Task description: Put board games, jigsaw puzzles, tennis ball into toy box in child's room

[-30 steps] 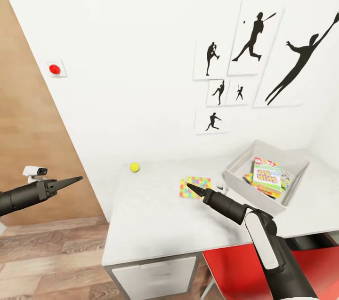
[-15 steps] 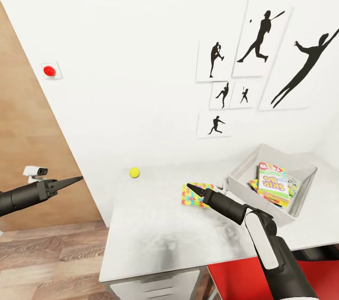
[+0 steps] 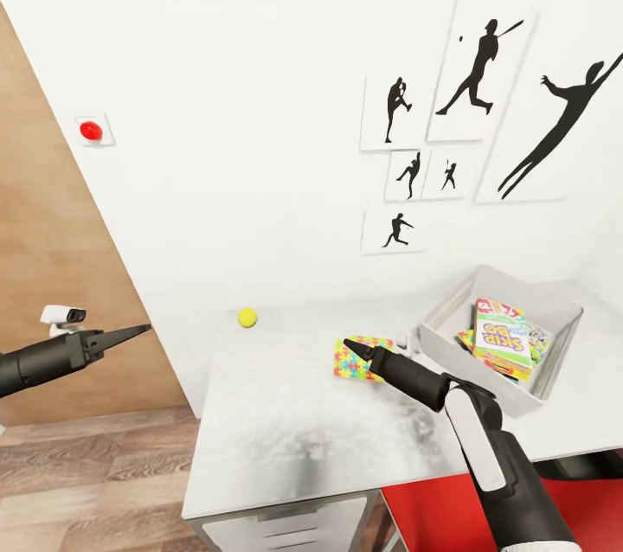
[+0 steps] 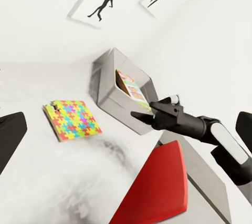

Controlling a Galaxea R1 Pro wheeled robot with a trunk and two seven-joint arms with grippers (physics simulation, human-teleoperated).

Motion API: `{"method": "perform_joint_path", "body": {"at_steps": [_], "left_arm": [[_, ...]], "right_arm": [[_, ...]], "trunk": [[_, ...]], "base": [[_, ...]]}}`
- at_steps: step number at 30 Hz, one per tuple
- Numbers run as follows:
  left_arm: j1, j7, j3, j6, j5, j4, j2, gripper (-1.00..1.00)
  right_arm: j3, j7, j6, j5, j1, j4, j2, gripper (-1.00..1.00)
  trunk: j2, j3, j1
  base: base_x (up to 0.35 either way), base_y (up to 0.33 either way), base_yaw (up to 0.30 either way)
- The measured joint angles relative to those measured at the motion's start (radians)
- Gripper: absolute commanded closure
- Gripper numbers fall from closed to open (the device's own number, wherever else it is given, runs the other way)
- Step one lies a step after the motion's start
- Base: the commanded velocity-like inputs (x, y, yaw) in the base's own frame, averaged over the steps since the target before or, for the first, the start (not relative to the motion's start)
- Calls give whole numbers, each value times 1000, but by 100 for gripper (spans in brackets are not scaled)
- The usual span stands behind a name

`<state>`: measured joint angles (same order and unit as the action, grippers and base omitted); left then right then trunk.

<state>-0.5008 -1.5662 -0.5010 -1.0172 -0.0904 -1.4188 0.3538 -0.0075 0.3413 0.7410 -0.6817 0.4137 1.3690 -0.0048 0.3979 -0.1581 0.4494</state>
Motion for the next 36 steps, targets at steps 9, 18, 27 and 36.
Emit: {"method": "perform_joint_path", "body": {"at_steps": [9, 18, 27, 36], "left_arm": [[0, 0, 1, 0, 0, 0, 0, -100], [0, 0, 0, 0, 1, 0, 0, -100], [0, 0, -4, 0, 1, 0, 2, -100], [0, 0, -10, 0, 1, 0, 2, -100]], "right_arm": [[18, -460, 146, -2, 301, -149, 63, -100], [24, -649, 100, 8, 646, -634, 150, -100], [33, -673, 54, 10, 722, -772, 157, -100], [38, -676, 32, 12, 728, -793, 150, -100]], "trunk": [[0, 0, 0], [0, 0, 0], [0, -1, 0], [0, -13, 0]], "base": [[0, 0, 0], [0, 0, 0], [0, 0, 0], [0, 0, 0]]}}
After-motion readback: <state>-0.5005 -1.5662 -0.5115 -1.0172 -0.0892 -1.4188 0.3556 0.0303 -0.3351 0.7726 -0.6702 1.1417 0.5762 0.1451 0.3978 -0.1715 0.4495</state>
